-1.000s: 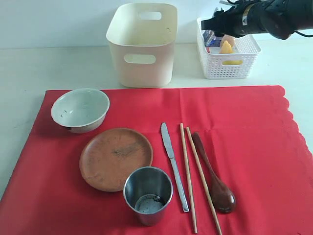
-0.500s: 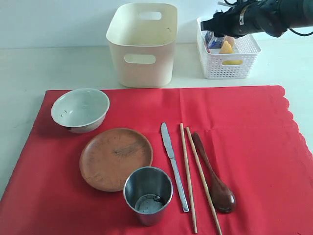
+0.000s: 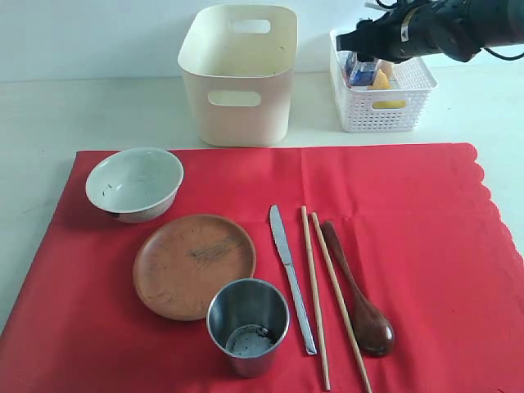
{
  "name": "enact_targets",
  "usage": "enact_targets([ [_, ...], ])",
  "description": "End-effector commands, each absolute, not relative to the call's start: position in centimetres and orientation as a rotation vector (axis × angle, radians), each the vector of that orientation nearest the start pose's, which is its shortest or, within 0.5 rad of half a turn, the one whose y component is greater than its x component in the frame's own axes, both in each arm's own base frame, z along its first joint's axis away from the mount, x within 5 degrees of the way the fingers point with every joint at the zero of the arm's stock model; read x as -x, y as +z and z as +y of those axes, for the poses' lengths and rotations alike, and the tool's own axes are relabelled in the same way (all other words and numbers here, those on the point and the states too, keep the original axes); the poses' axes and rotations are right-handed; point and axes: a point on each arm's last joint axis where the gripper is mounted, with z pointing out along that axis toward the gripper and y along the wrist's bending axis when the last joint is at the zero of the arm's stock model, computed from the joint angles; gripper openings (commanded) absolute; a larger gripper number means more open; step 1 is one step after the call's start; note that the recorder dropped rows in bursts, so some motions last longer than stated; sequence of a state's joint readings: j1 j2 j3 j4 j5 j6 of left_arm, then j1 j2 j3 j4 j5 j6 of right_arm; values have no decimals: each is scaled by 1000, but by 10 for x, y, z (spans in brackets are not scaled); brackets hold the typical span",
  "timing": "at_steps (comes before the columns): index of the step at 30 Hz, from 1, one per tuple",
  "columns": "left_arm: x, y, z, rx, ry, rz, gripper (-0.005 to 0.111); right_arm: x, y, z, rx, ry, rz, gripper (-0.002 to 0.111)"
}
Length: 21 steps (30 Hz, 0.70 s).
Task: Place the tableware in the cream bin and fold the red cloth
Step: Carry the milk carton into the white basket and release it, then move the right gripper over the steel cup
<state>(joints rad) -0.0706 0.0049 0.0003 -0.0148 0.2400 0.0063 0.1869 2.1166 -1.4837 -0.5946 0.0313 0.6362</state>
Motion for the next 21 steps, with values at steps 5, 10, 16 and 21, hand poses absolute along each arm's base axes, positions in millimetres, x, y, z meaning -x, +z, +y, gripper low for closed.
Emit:
enact_targets([
  [5,-55,192,-4,-56,-59,1721,1,-476,193,88,161,118,2102,78],
  [10,-55,192,-4,-56,-59,1721,1,-473,199,84,145,86,2125,83],
  [16,-55,192,-4,-56,-59,1721,1,-468,216,81,128,62,2118,83],
  [21,-55,192,-4,-56,-59,1721,1,-461,233,76,99,18,2134,83],
])
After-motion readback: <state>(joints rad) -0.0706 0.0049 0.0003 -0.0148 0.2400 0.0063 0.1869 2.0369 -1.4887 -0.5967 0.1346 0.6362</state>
